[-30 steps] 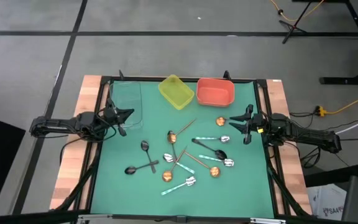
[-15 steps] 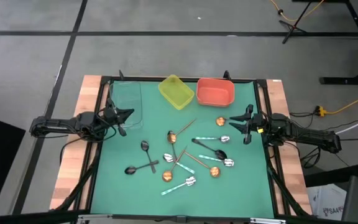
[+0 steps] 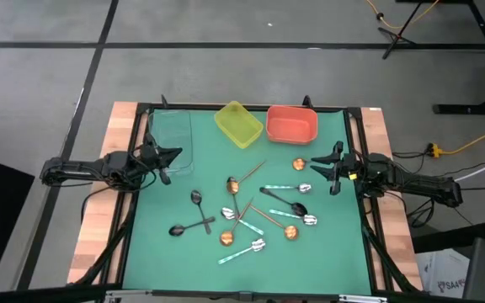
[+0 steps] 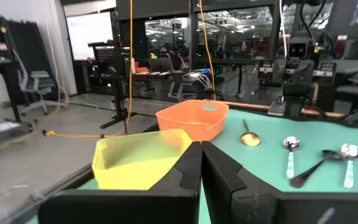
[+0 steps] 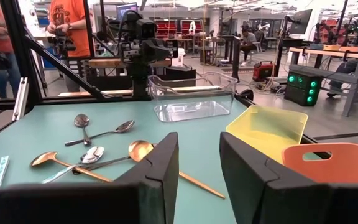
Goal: Sort silverware by color (type)
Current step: Put the gold spoon into the orange bin
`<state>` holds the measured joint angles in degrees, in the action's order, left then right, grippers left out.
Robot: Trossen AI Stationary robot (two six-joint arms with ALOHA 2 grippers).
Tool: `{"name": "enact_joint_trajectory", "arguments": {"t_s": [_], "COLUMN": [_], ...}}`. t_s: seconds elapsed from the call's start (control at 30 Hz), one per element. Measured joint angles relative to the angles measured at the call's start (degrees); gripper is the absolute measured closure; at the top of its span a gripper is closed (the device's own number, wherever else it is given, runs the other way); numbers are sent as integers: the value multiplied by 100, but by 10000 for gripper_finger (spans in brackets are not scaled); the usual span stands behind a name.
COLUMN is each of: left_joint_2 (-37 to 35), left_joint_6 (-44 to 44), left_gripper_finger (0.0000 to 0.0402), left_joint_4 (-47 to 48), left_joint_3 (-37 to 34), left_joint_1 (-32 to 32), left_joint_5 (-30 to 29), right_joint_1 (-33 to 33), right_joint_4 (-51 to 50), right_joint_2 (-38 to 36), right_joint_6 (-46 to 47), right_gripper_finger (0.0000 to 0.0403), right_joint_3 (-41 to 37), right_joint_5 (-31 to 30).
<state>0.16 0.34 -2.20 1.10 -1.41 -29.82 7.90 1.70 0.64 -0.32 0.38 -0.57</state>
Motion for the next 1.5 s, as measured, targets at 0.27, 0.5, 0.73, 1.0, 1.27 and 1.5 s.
{"name": "enact_joint_trajectory", "arguments": {"t_s": [0.27, 0.5, 0.73, 1.0, 1.27, 1.5], "left_joint_2": [-1, -2, -2, 0, -1, -2], "left_joint_6": [-323, -323, -323, -323, -323, -322], "left_gripper_finger": [398, 398, 398, 398, 398, 398], "left_joint_4": [2, 2, 2, 2, 2, 2], "left_joint_3": [0, -1, -2, 0, -2, -2], "left_joint_1": [0, 0, 0, 0, 0, 0], "left_joint_5": [83, 83, 80, 78, 78, 76], "right_joint_1": [0, 0, 0, 2, 0, 1], "right_joint_4": [131, 146, 156, 110, -828, -2715], "right_joint_2": [0, 0, 0, 4, 506, 1700], "right_joint_6": [330, 636, 650, 942, 928, 1262], "right_gripper_finger": [294, 289, 206, 146, 144, 144], "right_joint_3": [0, 0, 0, 317, 1235, 2379], "right_joint_5": [-224, -212, -195, -333, -522, -1554]}}
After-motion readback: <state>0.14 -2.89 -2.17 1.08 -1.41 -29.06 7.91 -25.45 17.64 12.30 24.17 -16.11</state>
